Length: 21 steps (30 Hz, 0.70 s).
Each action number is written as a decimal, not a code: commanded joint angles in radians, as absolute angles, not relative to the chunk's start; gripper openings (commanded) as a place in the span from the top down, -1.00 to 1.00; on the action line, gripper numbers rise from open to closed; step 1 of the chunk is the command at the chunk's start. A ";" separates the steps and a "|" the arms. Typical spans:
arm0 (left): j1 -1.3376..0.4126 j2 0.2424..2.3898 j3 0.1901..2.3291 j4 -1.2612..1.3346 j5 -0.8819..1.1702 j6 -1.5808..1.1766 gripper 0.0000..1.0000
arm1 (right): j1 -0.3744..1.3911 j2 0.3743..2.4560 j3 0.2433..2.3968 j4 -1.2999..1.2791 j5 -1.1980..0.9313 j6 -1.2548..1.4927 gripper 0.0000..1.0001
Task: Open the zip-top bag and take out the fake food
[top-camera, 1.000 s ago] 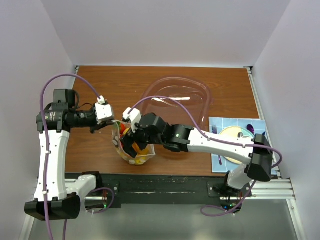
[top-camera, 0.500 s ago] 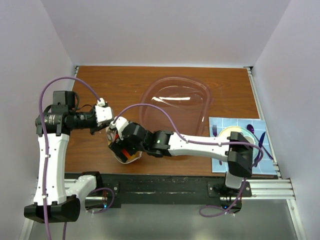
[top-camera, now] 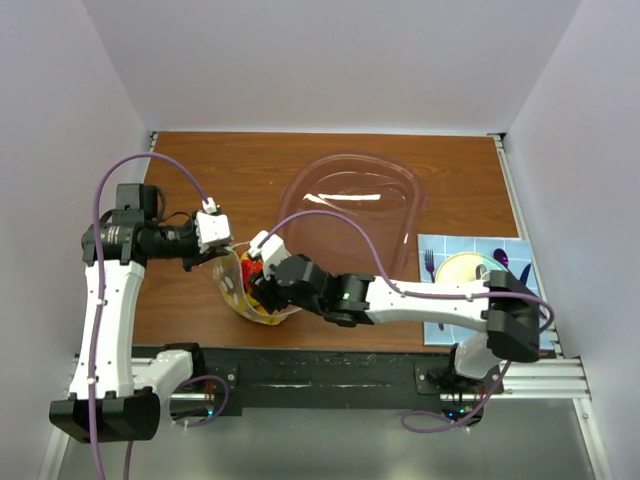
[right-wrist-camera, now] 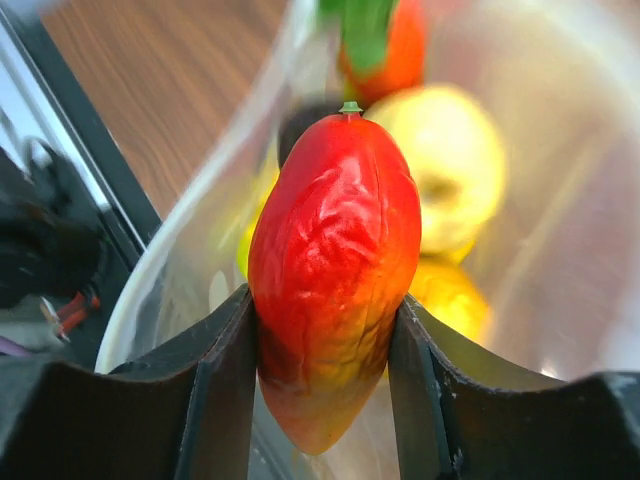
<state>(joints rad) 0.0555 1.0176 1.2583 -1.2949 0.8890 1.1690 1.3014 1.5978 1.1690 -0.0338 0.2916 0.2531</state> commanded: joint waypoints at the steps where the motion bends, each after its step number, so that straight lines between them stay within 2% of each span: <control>1: 0.054 1.060 1.224 -1.200 0.841 1.140 0.93 | 1.298 1.462 1.186 0.034 0.350 0.222 0.69; 6: 0.061 1.055 1.250 -1.177 0.815 1.129 0.94 | 1.295 1.361 1.160 0.011 0.512 0.180 0.70; 9: 0.064 1.052 1.288 -1.177 0.764 1.129 0.94 | 1.243 1.321 1.143 0.003 0.609 0.187 0.82; 14: 0.112 1.095 1.397 -1.158 0.692 1.143 0.95 | 1.074 1.302 1.118 -0.090 0.606 0.270 0.86; 21: 0.221 1.250 1.581 -1.033 0.631 1.040 0.98 | 0.993 1.382 1.127 -0.146 0.620 0.287 0.83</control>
<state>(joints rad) 0.1535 1.1904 1.4757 -1.1793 0.6746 1.1255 1.0080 1.3479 1.1301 -0.1192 0.5919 0.2554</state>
